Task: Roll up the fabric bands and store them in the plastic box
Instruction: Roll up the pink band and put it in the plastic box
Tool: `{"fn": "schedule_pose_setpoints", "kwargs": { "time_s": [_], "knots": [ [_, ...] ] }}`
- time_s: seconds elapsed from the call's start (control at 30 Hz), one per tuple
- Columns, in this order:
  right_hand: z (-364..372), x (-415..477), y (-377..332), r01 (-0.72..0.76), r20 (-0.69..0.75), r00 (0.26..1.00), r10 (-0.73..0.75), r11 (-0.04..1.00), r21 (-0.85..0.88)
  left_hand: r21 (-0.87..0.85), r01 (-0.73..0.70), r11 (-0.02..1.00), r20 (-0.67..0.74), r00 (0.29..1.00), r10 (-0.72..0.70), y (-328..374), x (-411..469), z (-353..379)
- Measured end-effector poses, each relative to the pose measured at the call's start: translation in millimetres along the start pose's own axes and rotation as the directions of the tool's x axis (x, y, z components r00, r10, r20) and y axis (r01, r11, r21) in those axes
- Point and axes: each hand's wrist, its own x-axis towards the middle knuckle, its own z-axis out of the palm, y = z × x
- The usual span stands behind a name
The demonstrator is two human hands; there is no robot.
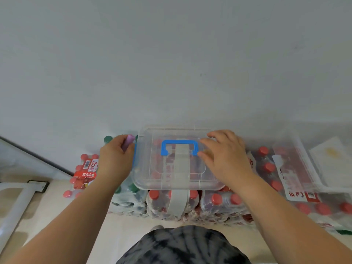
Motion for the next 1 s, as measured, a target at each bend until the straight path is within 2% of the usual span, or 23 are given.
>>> {"fn": "schedule_pose_setpoints", "kwargs": {
  "time_s": [0.1, 0.23, 0.3, 0.47, 0.57, 0.73, 0.93, 1.0],
  "knots": [
    [3, 11, -11, 0.024, 0.048, 0.999, -0.026, 0.999, 0.038, 0.074, -0.031, 0.997, 0.0, 1.0, 0.031, 3, -3, -8],
    [11, 27, -35, 0.092, 0.06, 0.994, -0.096, 0.993, 0.069, 0.039, -0.212, 0.977, 0.032, 0.977, 0.211, 14, -19, -15],
    [12, 34, -44, 0.077, 0.043, 0.996, -0.081, 0.994, 0.077, 0.015, -0.277, 0.961, 0.076, 0.958, 0.275, 17, -26, -13],
    [12, 47, -50, 0.0, 0.058, 0.998, -0.003, 0.998, 0.058, -0.103, -0.244, 0.964, 0.063, 0.966, 0.251, 7, -29, -11],
    [9, 55, -52, -0.046, 0.089, 0.995, 0.039, 0.996, 0.075, -0.189, -0.19, 0.963, 0.103, 0.972, 0.212, 0, -30, -12],
    [12, 57, -60, -0.028, 0.128, 0.991, 0.029, 1.0, -0.012, -0.234, -0.184, 0.955, 0.128, 0.967, 0.218, -6, -25, -11],
    [0, 43, -58, 0.007, 0.104, 0.994, -0.03, 0.976, 0.217, -0.293, -0.216, 0.931, 0.066, 0.967, 0.245, 0, -32, -13],
    [0, 39, -55, 0.019, 0.116, 0.992, -0.047, 0.974, 0.227, -0.307, -0.218, 0.926, 0.069, 0.966, 0.25, 1, -34, -13]
  ]
}}
